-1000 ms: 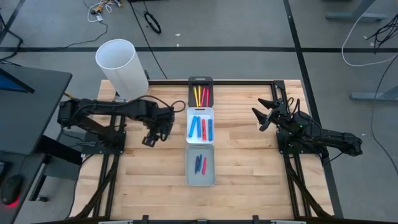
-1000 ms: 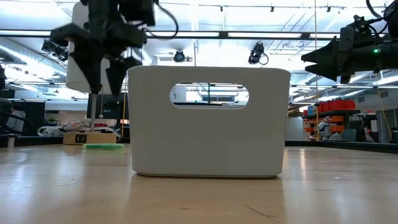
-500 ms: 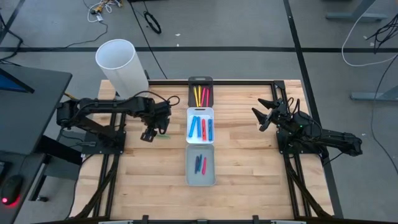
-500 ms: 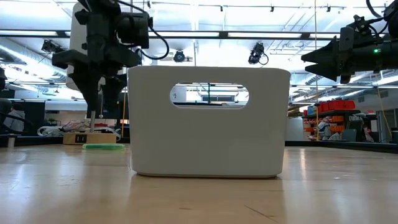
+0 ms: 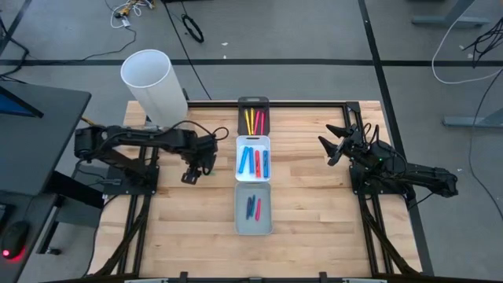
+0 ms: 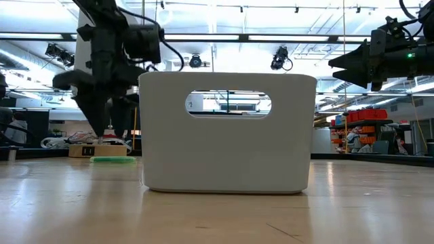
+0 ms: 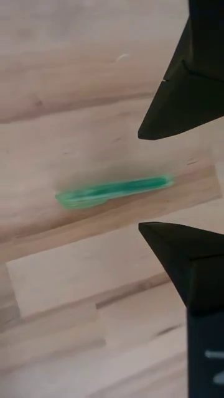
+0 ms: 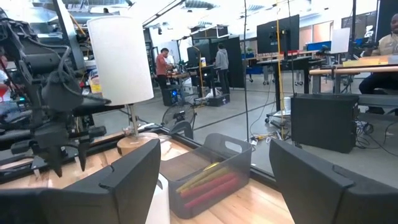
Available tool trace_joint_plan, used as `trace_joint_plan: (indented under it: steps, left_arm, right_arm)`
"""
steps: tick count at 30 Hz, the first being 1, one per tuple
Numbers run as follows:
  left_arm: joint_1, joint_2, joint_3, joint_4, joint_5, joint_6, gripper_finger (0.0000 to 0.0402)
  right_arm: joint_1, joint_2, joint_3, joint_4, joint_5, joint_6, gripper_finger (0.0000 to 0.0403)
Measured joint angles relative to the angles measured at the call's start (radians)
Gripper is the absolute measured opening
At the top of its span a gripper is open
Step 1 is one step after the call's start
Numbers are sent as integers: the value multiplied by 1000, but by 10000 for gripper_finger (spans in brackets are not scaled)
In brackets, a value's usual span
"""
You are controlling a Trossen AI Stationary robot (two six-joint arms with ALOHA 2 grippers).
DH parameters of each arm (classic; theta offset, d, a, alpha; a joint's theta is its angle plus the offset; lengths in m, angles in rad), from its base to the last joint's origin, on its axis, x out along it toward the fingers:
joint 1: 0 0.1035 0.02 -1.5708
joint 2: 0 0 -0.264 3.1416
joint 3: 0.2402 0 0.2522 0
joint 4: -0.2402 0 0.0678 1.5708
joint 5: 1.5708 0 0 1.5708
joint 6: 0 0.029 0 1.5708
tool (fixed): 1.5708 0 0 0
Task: Pick & Place Markers
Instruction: Put the green pen into the gray bin
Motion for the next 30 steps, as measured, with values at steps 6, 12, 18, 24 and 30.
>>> trace_joint_plan:
  steps: [6, 12, 18, 24, 30]
  left_arm:
    - [6, 91, -2, 27, -4, -15, 234]
    - [16, 147, -2, 50, 22, -27, 234]
    - [16, 193, -2, 90, 51, -72, 234]
    - [14, 210, -5, 103, 34, -83, 227]
    - [11, 212, -30, 127, 15, -116, 148]
  right_arm:
    - [0, 0, 0, 0, 0, 0, 302]
    - [0, 0, 0, 0, 0, 0, 302]
    - [0, 0, 0, 0, 0, 0, 302]
    - [0, 0, 0, 0, 0, 0, 302]
    - [0, 0, 0, 0, 0, 0, 302]
